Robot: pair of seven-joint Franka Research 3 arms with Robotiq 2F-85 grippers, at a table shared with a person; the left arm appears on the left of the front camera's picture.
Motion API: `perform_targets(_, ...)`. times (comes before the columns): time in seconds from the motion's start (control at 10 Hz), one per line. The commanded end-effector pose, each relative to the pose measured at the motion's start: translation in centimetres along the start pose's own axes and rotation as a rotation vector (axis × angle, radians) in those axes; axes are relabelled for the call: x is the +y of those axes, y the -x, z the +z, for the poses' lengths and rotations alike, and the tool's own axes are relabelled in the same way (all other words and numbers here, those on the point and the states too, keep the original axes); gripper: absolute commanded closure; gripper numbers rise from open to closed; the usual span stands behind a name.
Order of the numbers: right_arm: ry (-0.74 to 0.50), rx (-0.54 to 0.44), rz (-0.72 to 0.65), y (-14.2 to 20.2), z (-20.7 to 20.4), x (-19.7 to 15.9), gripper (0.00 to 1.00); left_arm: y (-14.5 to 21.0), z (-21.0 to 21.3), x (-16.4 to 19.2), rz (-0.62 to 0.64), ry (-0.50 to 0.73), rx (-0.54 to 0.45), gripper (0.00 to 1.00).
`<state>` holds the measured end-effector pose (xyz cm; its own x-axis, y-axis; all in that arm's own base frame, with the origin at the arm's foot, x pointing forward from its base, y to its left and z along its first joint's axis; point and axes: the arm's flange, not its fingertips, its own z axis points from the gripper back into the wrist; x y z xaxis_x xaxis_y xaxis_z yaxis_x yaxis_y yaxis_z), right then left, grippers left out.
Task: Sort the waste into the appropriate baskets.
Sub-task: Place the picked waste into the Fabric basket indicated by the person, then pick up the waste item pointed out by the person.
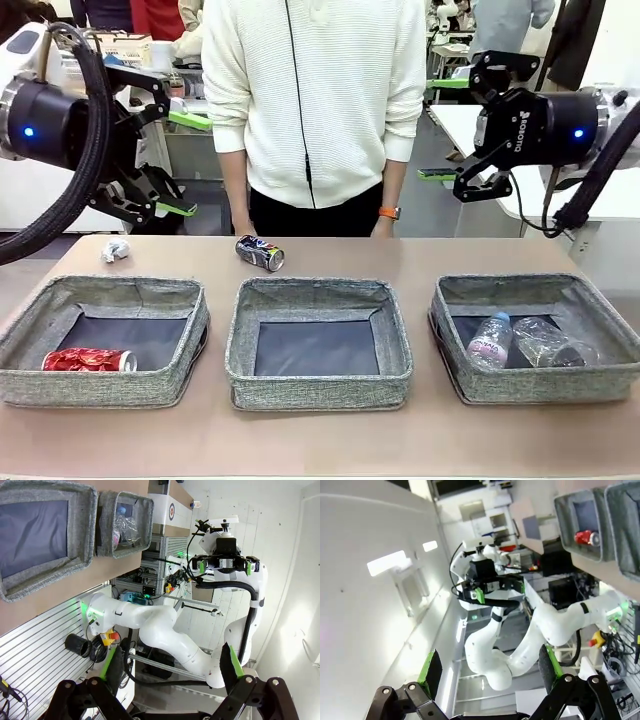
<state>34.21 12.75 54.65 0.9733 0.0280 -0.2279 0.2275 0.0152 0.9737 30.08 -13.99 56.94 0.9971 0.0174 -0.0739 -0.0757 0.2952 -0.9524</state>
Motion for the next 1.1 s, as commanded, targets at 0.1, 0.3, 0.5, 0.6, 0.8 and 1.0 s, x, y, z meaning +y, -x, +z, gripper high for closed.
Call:
perform_targets(0.1,-0.015,-0.013,0.006,-0.06,-0.24,0.22,0.0,0.02,0.12,-0.12,0.002,-0.008,0.009,0.0)
perform_targets(0.3,-0.015,-0.013,0.006,-0.06,-0.24,0.22,0.0,0.02,0.12,-0.12,0.002,-0.008,0.009,0.0)
perform_targets(0.5,-0.015,-0.013,0.006,-0.06,-0.24,0.22,0.0,0.02,0.12,-0.12,0.002,-0.008,0.009,0.0)
perform_targets(0.6,-0.015,-0.013,0.006,-0.06,-0.24,0.22,0.0,0.02,0.12,-0.12,0.002,-0.008,0.009,0.0)
perform_targets(0.8,-0.015,-0.013,0.006,-0.06,-0.24,0.22,0.0,0.02,0.12,-0.12,0.002,-0.008,0.009,0.0)
perform_targets(1.0,-0.015,-0.013,0.006,-0.06,-0.24,0.22,0.0,0.02,0.12,-0.12,0.002,-0.008,0.009,0.0)
